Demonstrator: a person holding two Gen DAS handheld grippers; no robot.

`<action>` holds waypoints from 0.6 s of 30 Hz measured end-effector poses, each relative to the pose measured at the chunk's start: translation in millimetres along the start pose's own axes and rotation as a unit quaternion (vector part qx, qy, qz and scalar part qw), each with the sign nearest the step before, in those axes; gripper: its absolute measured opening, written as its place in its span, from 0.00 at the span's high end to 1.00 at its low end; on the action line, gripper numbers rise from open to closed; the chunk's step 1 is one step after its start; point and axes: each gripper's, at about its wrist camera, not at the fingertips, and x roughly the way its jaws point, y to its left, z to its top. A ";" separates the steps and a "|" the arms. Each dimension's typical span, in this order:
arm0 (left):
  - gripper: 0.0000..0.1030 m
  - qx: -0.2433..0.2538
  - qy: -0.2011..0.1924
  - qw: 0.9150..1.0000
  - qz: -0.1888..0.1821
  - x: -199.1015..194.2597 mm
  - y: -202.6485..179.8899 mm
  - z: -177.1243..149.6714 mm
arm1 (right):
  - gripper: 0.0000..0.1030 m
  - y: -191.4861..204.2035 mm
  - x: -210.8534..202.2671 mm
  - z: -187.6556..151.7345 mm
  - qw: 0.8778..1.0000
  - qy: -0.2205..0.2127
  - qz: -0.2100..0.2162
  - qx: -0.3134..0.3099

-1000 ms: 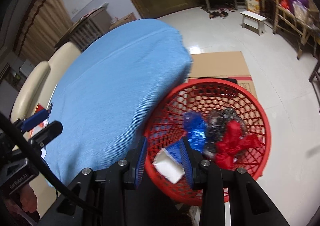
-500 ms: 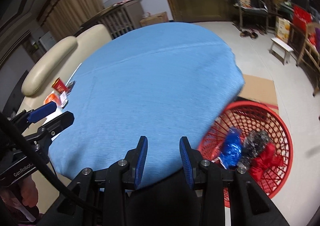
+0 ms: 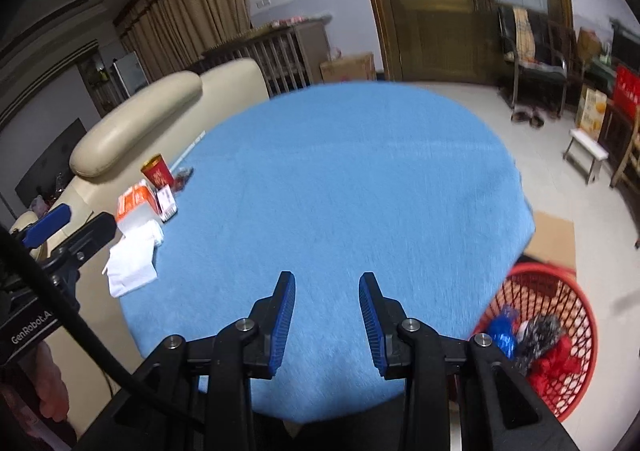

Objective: Collect trash

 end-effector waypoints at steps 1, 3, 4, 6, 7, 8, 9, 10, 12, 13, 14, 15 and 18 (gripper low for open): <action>0.15 -0.005 0.001 1.000 0.000 -1.7 3.6 -0.5 | 0.64 4.2 -3.2 1.1 1.000 -0.007 -0.004 -0.002; 0.15 -0.013 0.003 1.000 0.001 -4.6 11.4 -3.5 | 0.64 16.3 -10.6 2.1 1.000 -0.023 -0.014 -0.013; 0.15 -0.015 0.004 1.000 0.003 -6.1 13.8 -5.6 | 0.64 22.1 -13.9 1.8 0.999 -0.030 -0.020 -0.020; 0.15 -0.021 0.009 1.000 0.007 -6.7 18.5 -8.8 | 0.64 31.5 -18.3 0.9 0.998 -0.040 -0.026 -0.031; 0.15 -0.024 0.011 1.000 0.008 -6.4 20.7 -10.0 | 0.64 35.4 -19.9 0.5 0.998 -0.043 -0.026 -0.033; 0.15 -0.027 0.014 1.000 0.006 -6.5 22.6 -11.0 | 0.64 39.5 -21.2 -0.4 0.998 -0.046 -0.025 -0.033; 0.15 -0.027 0.016 1.000 0.002 -7.4 24.3 -11.9 | 0.64 42.2 -21.7 -1.7 0.998 -0.047 -0.025 -0.033; 0.15 -0.027 0.017 0.999 0.002 -8.0 25.5 -12.8 | 0.64 45.6 -22.1 -2.6 0.998 -0.049 -0.025 -0.035; 0.15 -0.030 0.012 0.999 0.011 -10.4 27.9 -12.8 | 0.64 49.7 -21.9 -3.9 0.998 -0.050 -0.028 -0.039; 0.15 -0.030 0.011 0.999 0.012 -11.6 28.7 -13.3 | 0.64 51.0 -21.5 -4.4 0.998 -0.049 -0.028 -0.039; 0.15 -0.033 0.010 0.999 0.011 -12.1 31.1 -13.3 | 0.64 52.9 -20.9 -4.4 0.998 -0.048 -0.026 -0.040; 0.15 -0.035 0.010 0.999 0.011 -11.5 32.9 -13.4 | 0.64 53.4 -20.9 -5.0 0.998 -0.048 -0.026 -0.041; 0.15 -0.042 0.010 0.999 0.013 -11.9 38.0 -14.5 | 0.64 57.4 -21.5 -5.6 0.997 -0.049 -0.027 -0.046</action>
